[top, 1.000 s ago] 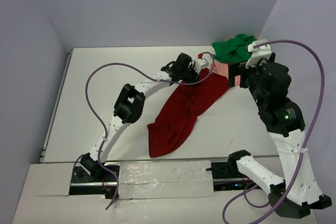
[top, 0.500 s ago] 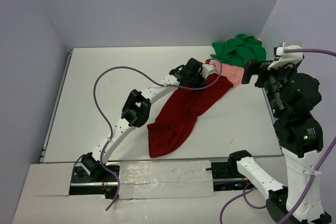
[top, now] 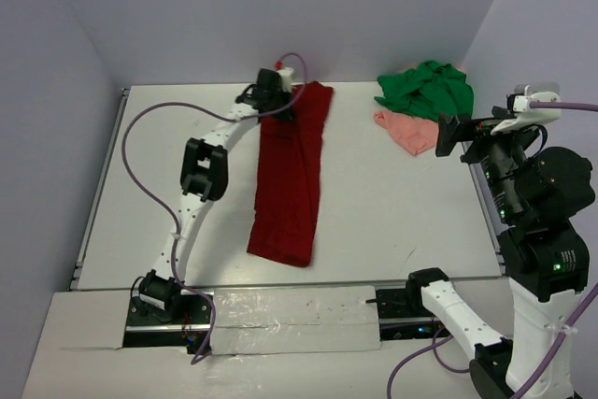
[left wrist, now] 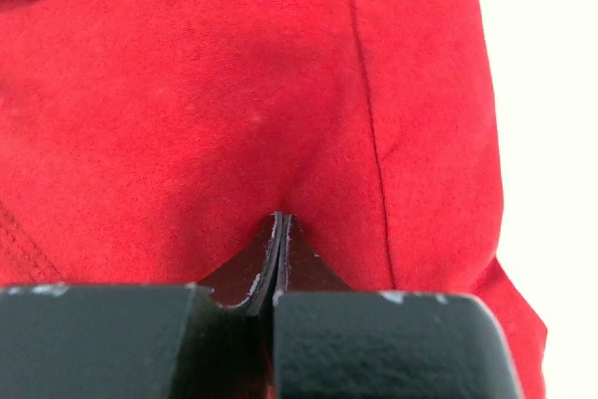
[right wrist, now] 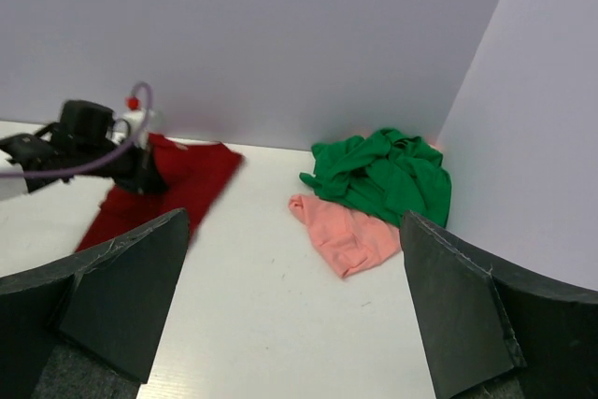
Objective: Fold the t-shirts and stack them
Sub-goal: Fold the tshirt
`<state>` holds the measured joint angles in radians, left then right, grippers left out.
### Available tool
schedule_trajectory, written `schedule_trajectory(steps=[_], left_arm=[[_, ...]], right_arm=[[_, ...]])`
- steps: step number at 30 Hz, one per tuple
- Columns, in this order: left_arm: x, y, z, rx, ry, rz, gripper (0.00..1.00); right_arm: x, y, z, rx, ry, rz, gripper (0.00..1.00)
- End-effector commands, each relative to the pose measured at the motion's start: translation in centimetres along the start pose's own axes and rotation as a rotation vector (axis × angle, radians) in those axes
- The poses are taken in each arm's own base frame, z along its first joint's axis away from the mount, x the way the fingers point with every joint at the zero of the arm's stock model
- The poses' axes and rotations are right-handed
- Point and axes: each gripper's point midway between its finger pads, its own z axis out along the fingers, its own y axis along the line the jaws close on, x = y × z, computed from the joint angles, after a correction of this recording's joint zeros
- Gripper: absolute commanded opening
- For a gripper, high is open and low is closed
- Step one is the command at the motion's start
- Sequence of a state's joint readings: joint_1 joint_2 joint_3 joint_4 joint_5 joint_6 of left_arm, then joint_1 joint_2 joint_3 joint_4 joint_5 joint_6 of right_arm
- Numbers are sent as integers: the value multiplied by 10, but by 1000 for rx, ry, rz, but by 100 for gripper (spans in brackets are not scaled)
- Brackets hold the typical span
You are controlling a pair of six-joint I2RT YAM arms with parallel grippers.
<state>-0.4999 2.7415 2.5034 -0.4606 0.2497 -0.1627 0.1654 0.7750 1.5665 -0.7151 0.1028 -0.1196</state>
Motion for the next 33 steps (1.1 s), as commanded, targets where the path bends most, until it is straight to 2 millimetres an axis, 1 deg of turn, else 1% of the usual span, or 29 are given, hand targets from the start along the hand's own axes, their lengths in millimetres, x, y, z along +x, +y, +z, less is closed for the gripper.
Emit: schedule_trajectory(steps=[1,3,4,6,7,9,10,11,12,13,14,15,17,18,19,20,21,22,23,24,25,26,27,28,29,30,31,32,33], left_arm=[[-67,72,-33,-146,-210,-68,0],[-87,81,-35,-163,-283,-33,0],[-91,88,-35,-197,-304,-26,0],[-95,87,-33,-188,-331,3,0],[-96,84,-33,-175,-332,10,0],[-95,80,-33,-157,-329,0,1],[-99,73,-36,-127,-335,9,2],[-99,71,-36,-127,-333,8,2],[-94,70,-35,-124,-322,2,1],[-97,66,-37,-109,-328,13,2],[-94,59,-35,-92,-316,20,2],[-92,54,-34,-78,-308,22,3],[-92,37,-39,-14,-299,31,7],[-95,31,-44,2,-300,30,13],[-108,21,-62,18,-318,39,26],[-115,10,-74,32,-322,50,32],[-112,10,-81,16,-310,49,36],[-142,-2,-119,5,-374,75,44],[-152,-3,-139,-19,-394,76,47],[-141,6,-147,-70,-375,62,48],[-170,-4,-198,-88,-453,89,50],[-174,2,-223,-123,-474,83,50],[-176,0,-263,-161,-516,88,51],[-176,4,-282,-192,-532,100,52],[-175,13,-304,-237,-551,97,53],[-158,22,-311,-274,-520,92,54],[-166,30,-354,-340,-571,97,56],[-161,38,-369,-372,-574,84,56],[-151,41,-392,-393,-582,70,56]], right_arm=[[-17,3,-12,-26,-53,26,100],[-15,4,-12,-34,-50,28,100],[-10,5,-10,-38,-37,25,100],[-5,8,-9,-52,-29,21,100],[5,10,-5,-58,-5,17,100],[13,12,-1,-66,15,14,100],[21,15,2,-75,34,13,100],[23,15,5,-76,40,12,100],[28,17,8,-80,55,11,100],[29,17,10,-82,56,10,100],[30,17,11,-80,63,12,100],[31,22,13,-106,67,16,100],[43,33,19,-168,100,3,100],[53,39,27,-191,136,1,100],[68,45,33,-221,178,-2,100],[81,57,37,-285,215,-3,100],[105,65,48,-319,289,-2,100],[116,71,53,-346,318,3,100],[126,76,59,-372,336,6,100],[145,87,65,-425,382,2,100],[152,95,66,-463,390,-8,100],[153,101,71,-486,373,-27,100],[167,103,76,-485,388,-63,100],[170,107,78,-490,377,-88,100],[170,123,80,-530,349,-122,100],[185,124,83,-515,365,-187,100],[192,133,83,-528,367,-225,100],[200,157,82,-586,366,-273,100],[216,164,82,-597,389,-323,100]])
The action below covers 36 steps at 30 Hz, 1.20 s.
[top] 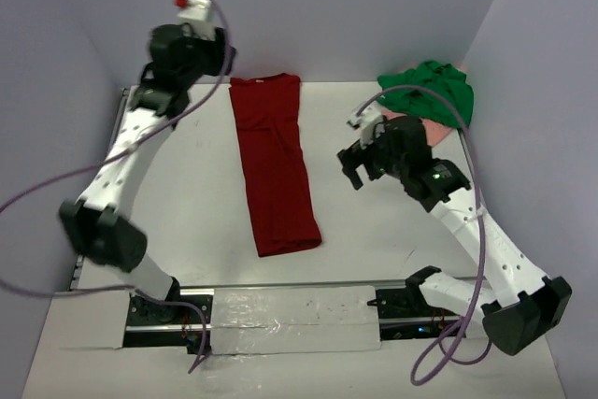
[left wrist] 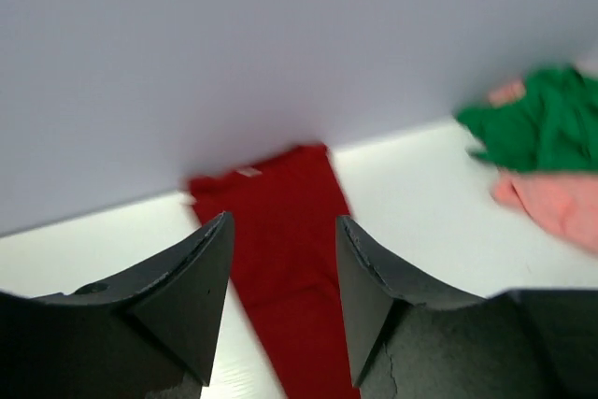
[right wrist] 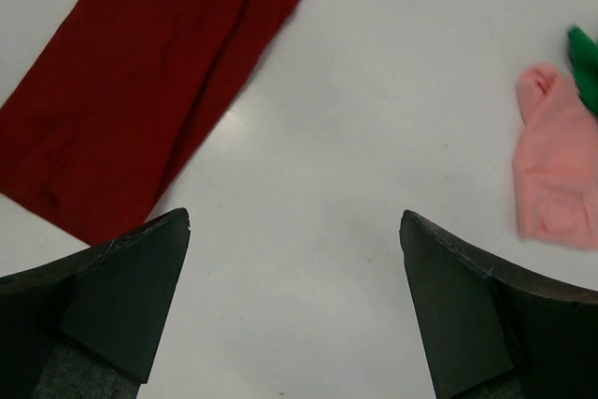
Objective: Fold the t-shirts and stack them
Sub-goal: Fold the tshirt
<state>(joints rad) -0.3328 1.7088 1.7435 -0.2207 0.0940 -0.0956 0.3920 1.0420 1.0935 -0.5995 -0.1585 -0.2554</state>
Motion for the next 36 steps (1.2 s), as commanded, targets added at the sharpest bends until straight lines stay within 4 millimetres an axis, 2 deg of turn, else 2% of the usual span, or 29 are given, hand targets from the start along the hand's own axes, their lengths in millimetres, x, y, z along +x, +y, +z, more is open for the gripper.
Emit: schedule_trajectory(steps=[1,2,3,4,5,6,7,8,9,10,11,12,14,15,16,18,22,24,31,36], left_arm=[[-8,65,-57,-197,-14,-8,56],[9,76,-67,-214,26,-25,57],[4,81,-86,-222,16,-28,57],[13,97,-99,-255,44,-43,57],[19,103,-108,-264,54,-51,57],[30,105,-122,-263,71,-44,57],[52,113,-130,-267,118,-52,57],[47,111,-145,-267,97,-37,57],[52,116,-153,-278,103,-22,57],[69,127,-161,-308,133,-33,57],[65,127,-173,-317,110,-27,58],[69,136,-181,-339,111,-38,58],[82,137,-190,-325,122,-56,58],[86,145,-196,-343,125,-69,58],[95,146,-198,-341,141,-82,58],[97,150,-204,-343,134,-92,58],[111,154,-205,-329,142,-111,58],[112,158,-205,-340,132,-119,58],[119,160,-205,-336,133,-142,58],[123,160,-209,-334,137,-147,58]], right_arm=[[-27,16,19,29,-91,-201,100],[-16,36,35,-23,-52,-243,100],[-12,45,43,-42,-34,-269,100],[-8,49,49,-30,-20,-287,100],[2,59,60,-53,19,-316,100],[9,81,65,-91,34,-369,100],[18,83,74,-58,58,-419,100],[23,91,78,-56,66,-456,100],[28,112,79,-81,62,-517,100],[29,112,86,-20,61,-550,100],[42,118,90,-16,82,-612,100],[44,134,92,-28,60,-658,100],[66,140,100,-7,112,-733,100],[72,151,101,-24,114,-765,100],[82,154,104,-21,133,-794,100],[89,170,104,-52,130,-834,100],[99,189,107,-90,141,-887,100],[105,197,108,-110,149,-908,100],[110,231,105,-181,150,-947,100],[116,256,96,-265,172,-962,100]])
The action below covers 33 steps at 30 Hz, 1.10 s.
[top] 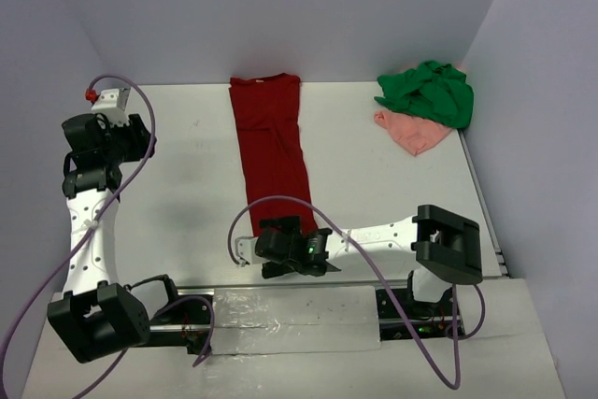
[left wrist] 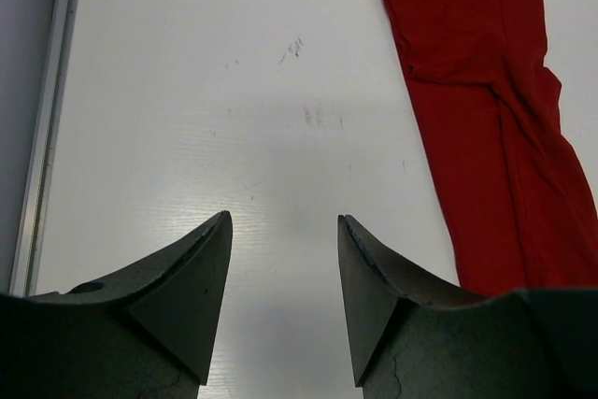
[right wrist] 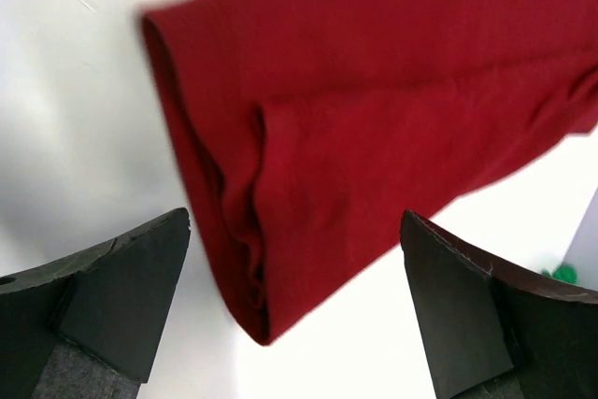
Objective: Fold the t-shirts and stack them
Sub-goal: Fold the tshirt
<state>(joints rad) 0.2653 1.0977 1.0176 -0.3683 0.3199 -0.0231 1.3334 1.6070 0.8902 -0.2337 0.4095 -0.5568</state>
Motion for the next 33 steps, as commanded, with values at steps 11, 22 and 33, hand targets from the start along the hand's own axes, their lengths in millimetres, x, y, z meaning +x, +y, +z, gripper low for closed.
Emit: schedule_trajectory(steps=[11,22,33], left_arm=[[-12,-2,-9,44,-59,-5,58],[-13,-4,-16,51,-71,-2,58],[-13,-6,-18,71,-68,-4,58]], right_arm=[[-15,22,14,-63,10,-41,99],[11,15,52,-85,170,2,90],[44,22,54,-245,345,80,0]])
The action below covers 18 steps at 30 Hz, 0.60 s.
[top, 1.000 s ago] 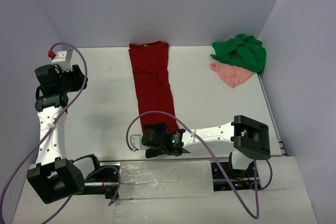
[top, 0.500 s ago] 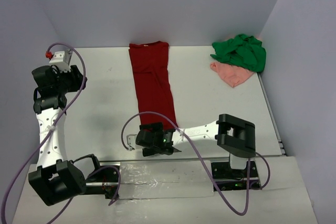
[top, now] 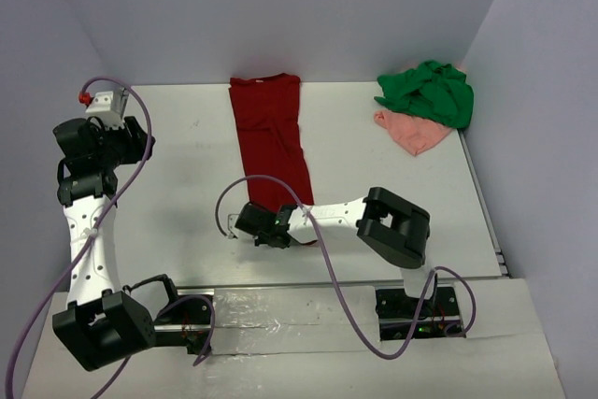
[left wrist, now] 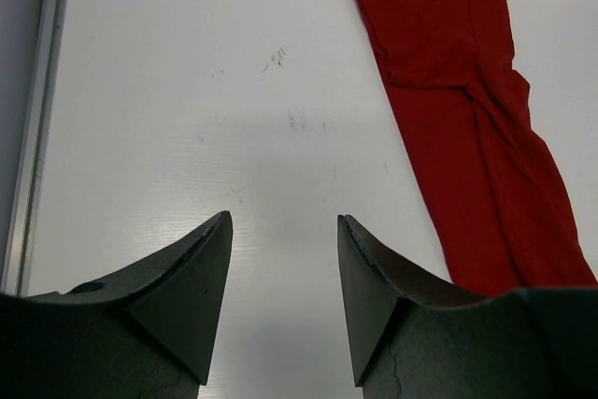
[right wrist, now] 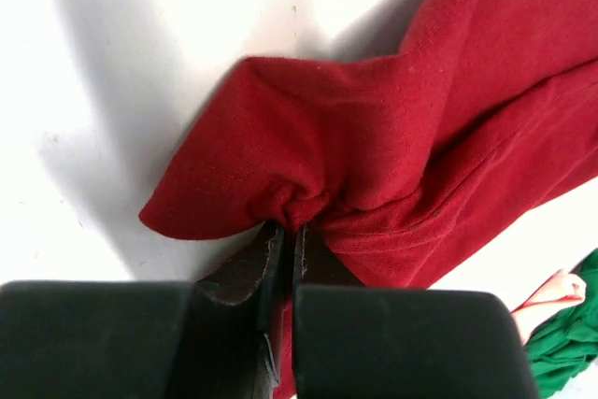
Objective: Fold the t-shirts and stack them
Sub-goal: Fold the tshirt
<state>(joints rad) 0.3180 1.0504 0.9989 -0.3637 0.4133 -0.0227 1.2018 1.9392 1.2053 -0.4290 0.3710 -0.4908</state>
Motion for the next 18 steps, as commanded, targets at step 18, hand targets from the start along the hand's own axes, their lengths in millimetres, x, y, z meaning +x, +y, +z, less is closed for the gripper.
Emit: schedule_trajectory(steps=[18], left_arm=[[6,-12,4,95,43,-15,57]], right_arm=[[-17,85,-123,-421,-76,-70,0]])
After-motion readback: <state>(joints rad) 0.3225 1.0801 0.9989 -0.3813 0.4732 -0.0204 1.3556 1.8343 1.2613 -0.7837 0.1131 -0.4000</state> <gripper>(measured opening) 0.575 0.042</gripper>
